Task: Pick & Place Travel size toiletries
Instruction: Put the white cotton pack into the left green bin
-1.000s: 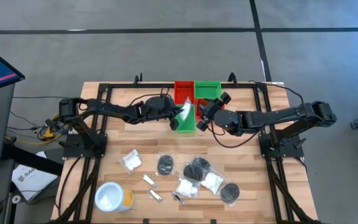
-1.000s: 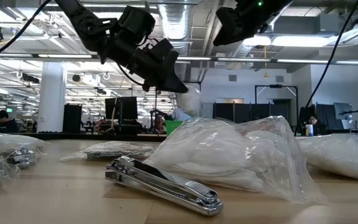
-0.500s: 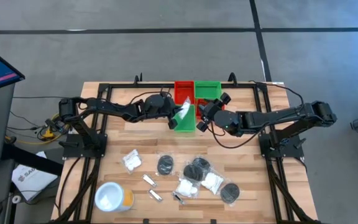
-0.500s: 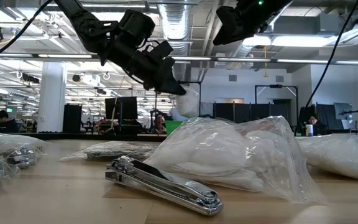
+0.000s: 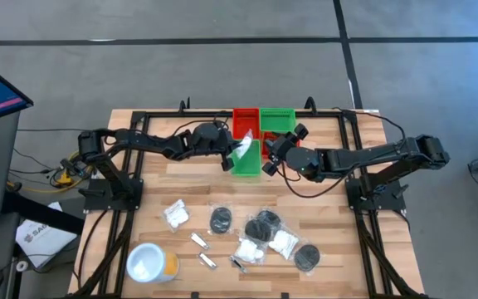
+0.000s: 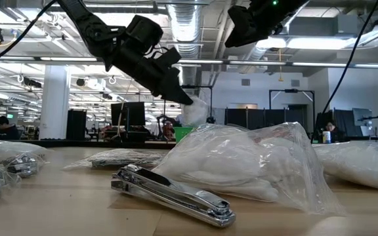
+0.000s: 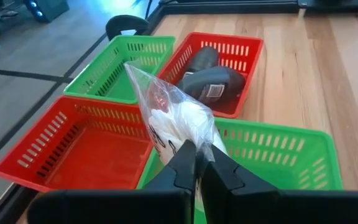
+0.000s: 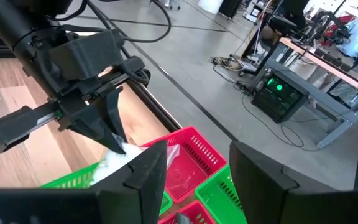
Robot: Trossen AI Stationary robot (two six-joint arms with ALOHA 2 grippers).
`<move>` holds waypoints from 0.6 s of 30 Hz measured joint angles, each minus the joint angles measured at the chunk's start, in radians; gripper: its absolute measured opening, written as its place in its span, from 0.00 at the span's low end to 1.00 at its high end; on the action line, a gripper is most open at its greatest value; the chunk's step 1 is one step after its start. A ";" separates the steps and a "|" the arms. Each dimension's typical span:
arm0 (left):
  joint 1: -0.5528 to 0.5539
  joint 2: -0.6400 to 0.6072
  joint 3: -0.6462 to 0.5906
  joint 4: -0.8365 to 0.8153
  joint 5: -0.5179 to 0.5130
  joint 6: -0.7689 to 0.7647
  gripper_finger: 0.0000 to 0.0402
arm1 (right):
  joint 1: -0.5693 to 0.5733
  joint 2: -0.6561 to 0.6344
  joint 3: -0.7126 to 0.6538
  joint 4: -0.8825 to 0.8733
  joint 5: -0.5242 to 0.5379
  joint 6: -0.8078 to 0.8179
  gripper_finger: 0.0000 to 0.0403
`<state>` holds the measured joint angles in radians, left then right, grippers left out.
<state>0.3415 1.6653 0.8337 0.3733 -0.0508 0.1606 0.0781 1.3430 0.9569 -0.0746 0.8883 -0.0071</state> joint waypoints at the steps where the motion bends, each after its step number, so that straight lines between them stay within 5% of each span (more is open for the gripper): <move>1: 0.003 0.000 0.000 0.000 0.015 0.007 0.00 | 0.000 0.000 0.000 0.000 0.000 0.000 0.41; 18: 0.047 0.072 0.000 0.016 0.089 0.044 0.01 | 0.001 0.000 0.000 0.000 0.000 0.007 0.39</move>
<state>0.3889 1.7371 0.8337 0.3891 0.0380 0.2050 0.0788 1.3430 0.9569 -0.0750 0.8879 0.0002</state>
